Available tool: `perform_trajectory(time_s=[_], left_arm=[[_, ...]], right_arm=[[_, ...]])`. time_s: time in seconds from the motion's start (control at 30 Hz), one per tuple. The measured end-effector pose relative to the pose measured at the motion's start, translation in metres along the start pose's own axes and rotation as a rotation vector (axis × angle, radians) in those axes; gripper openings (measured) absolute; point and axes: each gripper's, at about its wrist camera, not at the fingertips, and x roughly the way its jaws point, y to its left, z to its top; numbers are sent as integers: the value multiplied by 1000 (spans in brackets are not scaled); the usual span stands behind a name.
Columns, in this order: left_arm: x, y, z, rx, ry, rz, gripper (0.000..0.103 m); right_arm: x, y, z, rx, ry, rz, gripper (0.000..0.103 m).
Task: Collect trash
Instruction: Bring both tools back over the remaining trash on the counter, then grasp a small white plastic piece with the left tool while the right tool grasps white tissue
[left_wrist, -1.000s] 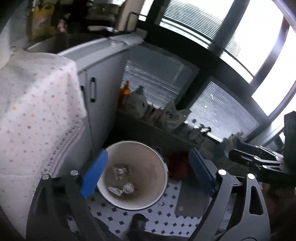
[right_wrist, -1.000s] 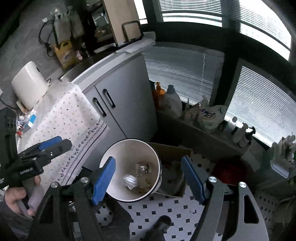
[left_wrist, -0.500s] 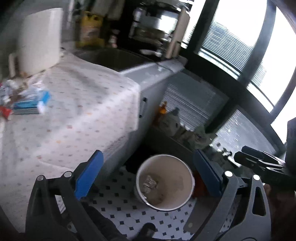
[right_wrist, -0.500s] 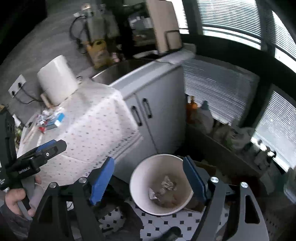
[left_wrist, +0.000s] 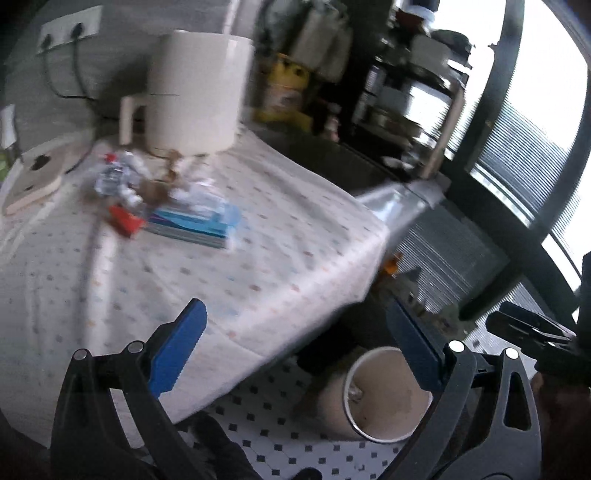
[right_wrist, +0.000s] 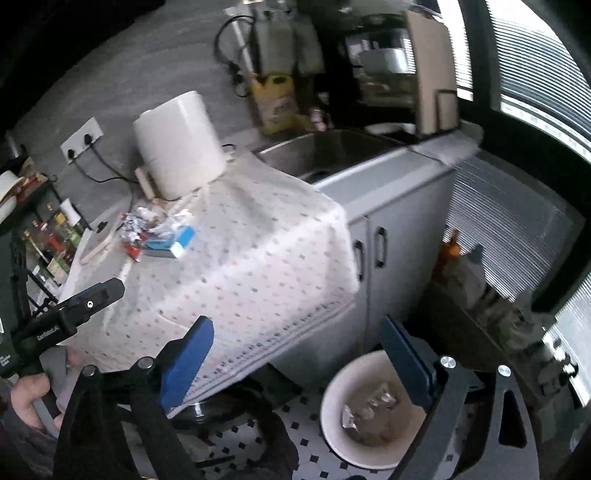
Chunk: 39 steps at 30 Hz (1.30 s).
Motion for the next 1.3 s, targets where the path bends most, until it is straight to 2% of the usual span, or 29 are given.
perform_trajectory(time_s=[0.23, 0.63, 0.73, 1.03, 1.3], left_arm=[[-12, 59, 20, -113, -75, 82, 96], [10, 131, 58, -193, -77, 127, 67], [22, 146, 66, -206, -65, 124, 64], [73, 175, 92, -165, 24, 96, 62], [112, 184, 105, -65, 96, 67, 58]], right_arm=[[29, 51, 31, -88, -2, 72, 86], [83, 112, 68, -152, 19, 118, 84], [99, 125, 78, -163, 27, 121, 82], [139, 151, 103, -154, 40, 95, 82], [165, 161, 112, -116, 51, 59, 82]])
